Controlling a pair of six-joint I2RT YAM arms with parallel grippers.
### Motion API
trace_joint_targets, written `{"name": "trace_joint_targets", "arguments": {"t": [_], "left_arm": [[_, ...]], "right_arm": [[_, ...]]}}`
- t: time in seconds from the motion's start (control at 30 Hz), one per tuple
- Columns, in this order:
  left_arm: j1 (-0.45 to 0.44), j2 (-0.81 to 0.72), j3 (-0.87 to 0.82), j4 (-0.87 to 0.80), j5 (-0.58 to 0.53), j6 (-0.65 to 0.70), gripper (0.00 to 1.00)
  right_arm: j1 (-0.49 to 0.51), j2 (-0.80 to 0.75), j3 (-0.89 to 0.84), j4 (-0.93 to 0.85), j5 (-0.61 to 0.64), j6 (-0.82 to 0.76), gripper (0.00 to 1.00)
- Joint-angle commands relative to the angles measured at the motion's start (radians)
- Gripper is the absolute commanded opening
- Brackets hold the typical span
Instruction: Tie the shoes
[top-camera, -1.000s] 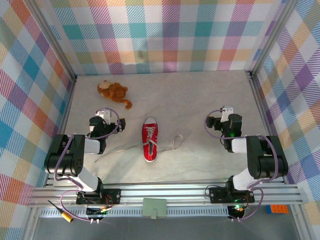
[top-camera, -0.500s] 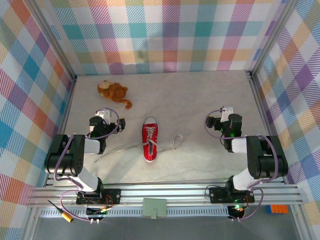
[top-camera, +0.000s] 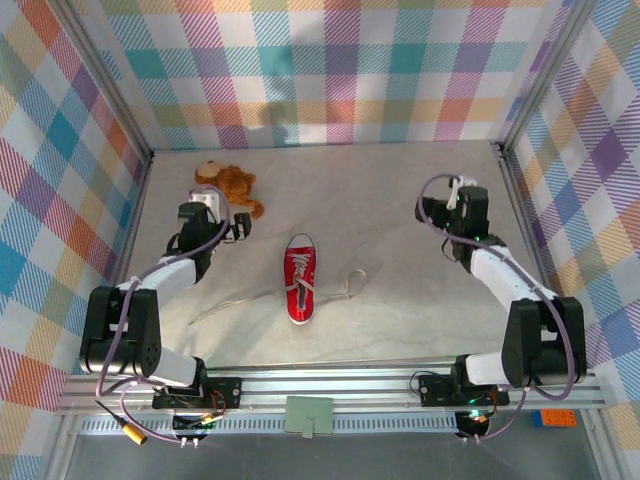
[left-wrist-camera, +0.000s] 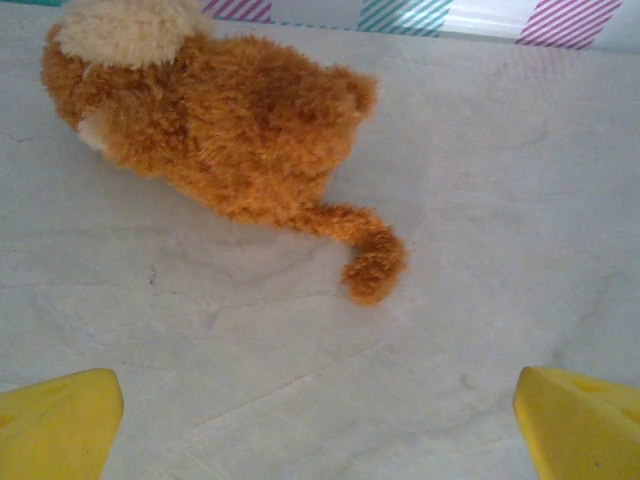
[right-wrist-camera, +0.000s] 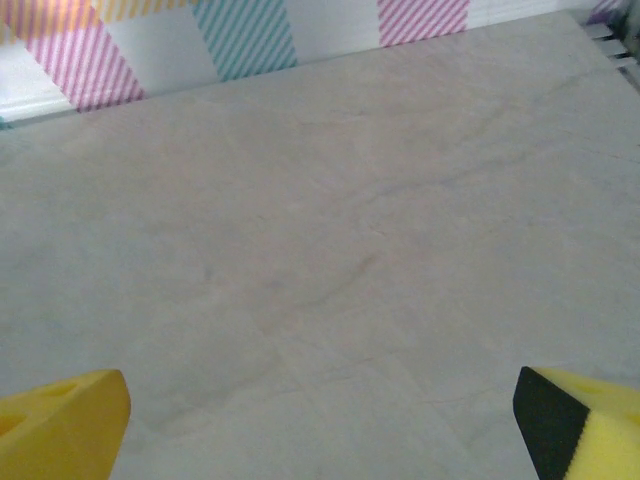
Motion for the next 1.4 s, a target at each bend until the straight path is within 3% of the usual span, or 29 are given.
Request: {"name": "trace_joint_targets", "arguments": {"t": [0.0, 0.1, 0.23, 0.4, 0.57, 0.77, 0.87, 1.03, 1.1, 1.2, 1.27, 1.37], "left_arm": [[-0.044, -0.039, 0.081, -0.375, -0.007, -0.096, 0.98], [-0.093, -0.044, 0.096, -0.497, 0.042, -0.164, 0.95], [-0.182, -0.006, 0.072, -0.518, 0.159, -0.235, 0.84], [-0.281, 0.025, 0.038, -0.482, 0.271, -0.319, 0.58], [-0.395, 0.066, 0.000, -0.366, 0.299, -0.434, 0.42], [-0.510, 0.075, 0.052, -0.389, 0.221, -0.477, 0.41], [-0.512, 0.039, 0.073, -0.458, 0.152, -0.480, 0.50], [-0.513, -0.068, 0.155, -0.780, -0.115, -0.495, 0.65], [-0.511, -0.120, 0.174, -0.925, -0.268, -0.559, 0.73], [-0.502, -0.200, 0.173, -1.091, -0.422, -0.659, 0.76], [-0.488, -0.244, 0.158, -1.166, -0.484, -0.730, 0.74], [-0.433, -0.290, 0.109, -1.183, -0.454, -0.743, 0.71]], "right_arm": [[0.091, 0.083, 0.110, -0.369, 0.026, 0.066, 0.95], [0.209, 0.148, 0.148, -0.377, 0.020, 0.048, 0.90], [0.324, 0.250, 0.181, -0.334, -0.145, 0.119, 0.74], [0.450, 0.362, 0.208, -0.274, -0.297, 0.181, 0.50], [0.498, 0.408, 0.202, -0.233, -0.403, 0.204, 0.35], [0.531, 0.432, 0.270, -0.275, -0.509, 0.137, 0.31], [0.538, 0.451, 0.315, -0.323, -0.507, 0.118, 0.30], [0.536, 0.410, 0.357, -0.444, -0.336, 0.173, 0.31], [0.534, 0.392, 0.378, -0.525, -0.256, 0.208, 0.36], [0.533, 0.382, 0.398, -0.628, -0.173, 0.240, 0.43], [0.530, 0.385, 0.397, -0.667, -0.151, 0.237, 0.48], [0.525, 0.406, 0.394, -0.714, -0.121, 0.203, 0.57]]}}
